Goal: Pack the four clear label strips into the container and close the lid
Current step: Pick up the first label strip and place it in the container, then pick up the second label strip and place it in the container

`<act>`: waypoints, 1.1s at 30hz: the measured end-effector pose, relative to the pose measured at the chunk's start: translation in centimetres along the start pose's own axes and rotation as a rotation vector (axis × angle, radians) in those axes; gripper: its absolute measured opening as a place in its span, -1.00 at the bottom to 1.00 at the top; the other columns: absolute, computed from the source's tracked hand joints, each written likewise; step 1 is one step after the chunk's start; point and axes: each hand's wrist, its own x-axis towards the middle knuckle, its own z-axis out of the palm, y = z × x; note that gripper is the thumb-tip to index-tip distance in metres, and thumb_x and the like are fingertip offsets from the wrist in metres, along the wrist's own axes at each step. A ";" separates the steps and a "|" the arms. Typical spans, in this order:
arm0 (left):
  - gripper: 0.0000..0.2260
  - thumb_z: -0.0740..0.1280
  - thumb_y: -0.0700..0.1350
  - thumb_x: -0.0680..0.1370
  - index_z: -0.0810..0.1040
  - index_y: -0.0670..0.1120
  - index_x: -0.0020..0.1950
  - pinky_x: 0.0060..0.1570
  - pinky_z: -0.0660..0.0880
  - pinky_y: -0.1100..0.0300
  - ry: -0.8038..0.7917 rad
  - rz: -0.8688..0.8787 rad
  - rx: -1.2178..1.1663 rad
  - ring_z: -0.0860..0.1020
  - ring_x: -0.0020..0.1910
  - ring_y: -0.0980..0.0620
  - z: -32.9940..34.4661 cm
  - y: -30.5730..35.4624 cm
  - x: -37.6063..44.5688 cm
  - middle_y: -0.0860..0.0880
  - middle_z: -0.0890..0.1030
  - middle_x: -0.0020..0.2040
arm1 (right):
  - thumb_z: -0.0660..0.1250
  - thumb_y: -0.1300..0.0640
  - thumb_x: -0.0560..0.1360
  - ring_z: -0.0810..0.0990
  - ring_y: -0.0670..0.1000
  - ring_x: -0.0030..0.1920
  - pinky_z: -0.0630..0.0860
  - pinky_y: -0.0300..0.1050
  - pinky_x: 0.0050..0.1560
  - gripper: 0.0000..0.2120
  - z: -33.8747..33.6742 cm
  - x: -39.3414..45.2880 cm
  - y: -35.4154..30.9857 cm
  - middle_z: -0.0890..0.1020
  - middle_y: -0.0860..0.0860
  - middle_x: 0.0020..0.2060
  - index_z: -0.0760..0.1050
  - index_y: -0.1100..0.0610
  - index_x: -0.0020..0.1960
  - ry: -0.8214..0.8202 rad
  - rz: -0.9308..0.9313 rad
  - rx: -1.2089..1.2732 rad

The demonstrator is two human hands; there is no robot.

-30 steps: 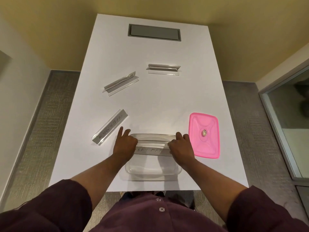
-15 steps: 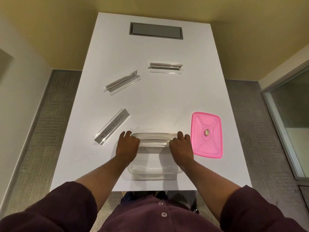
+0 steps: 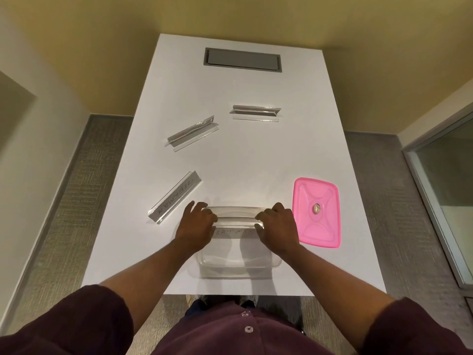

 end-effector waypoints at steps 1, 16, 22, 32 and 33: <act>-0.87 0.47 -0.08 0.43 0.69 0.01 -0.03 0.37 0.34 -0.12 0.026 0.010 -0.034 0.53 0.28 -0.11 -0.3 -0.1 -0.1 0.03 0.70 -0.02 | 0.50 0.06 0.39 0.57 0.10 -0.08 0.46 -0.03 -0.18 -0.90 -0.3 0.2 0.2 0.71 -0.09 -0.24 0.68 0.01 -0.09 0.041 0.000 0.066; -0.83 0.38 -0.07 0.54 0.63 -0.07 0.09 0.07 0.44 0.13 0.356 -0.576 -0.541 0.57 0.08 -0.07 -1.8 -5.8 -3.4 0.01 0.68 0.00 | 0.43 0.11 0.51 0.60 0.01 0.03 0.52 -0.02 0.08 -0.80 -3.5 9.3 -2.1 0.67 -0.05 0.02 0.65 -0.02 0.13 -0.134 -0.061 0.461; -0.59 0.44 -0.09 0.52 0.50 -0.25 0.30 0.20 0.43 0.02 0.277 -0.924 -0.735 0.56 0.19 -0.22 -0.9 -9.4 -5.1 -0.23 0.57 0.22 | 0.53 0.05 0.45 0.64 0.04 0.05 0.54 0.00 0.18 -0.55 -2.1 13.8 -6.2 0.64 0.04 0.15 0.55 0.08 0.31 -0.314 0.058 0.595; -0.65 0.49 -0.13 0.48 0.59 -0.16 0.23 0.02 0.44 0.17 0.154 -0.999 -0.980 0.59 0.13 -0.08 1.1 -13.9 -6.2 -0.12 0.58 0.21 | 0.52 0.03 0.46 0.53 0.09 0.26 0.43 -0.08 0.26 -0.44 1.5 19.5 -11.8 0.56 0.05 0.26 0.47 0.19 0.39 -0.454 0.261 0.619; -0.70 0.50 -0.12 0.46 0.62 -0.13 0.17 0.00 0.46 0.17 0.169 -0.990 -0.991 0.61 0.08 -0.06 1.4 -14.2 -6.2 -0.10 0.62 0.15 | 0.53 0.03 0.45 0.53 0.07 0.22 0.42 -0.11 0.21 -0.45 1.9 19.9 -12.2 0.56 0.04 0.22 0.49 0.19 0.36 -0.455 0.279 0.629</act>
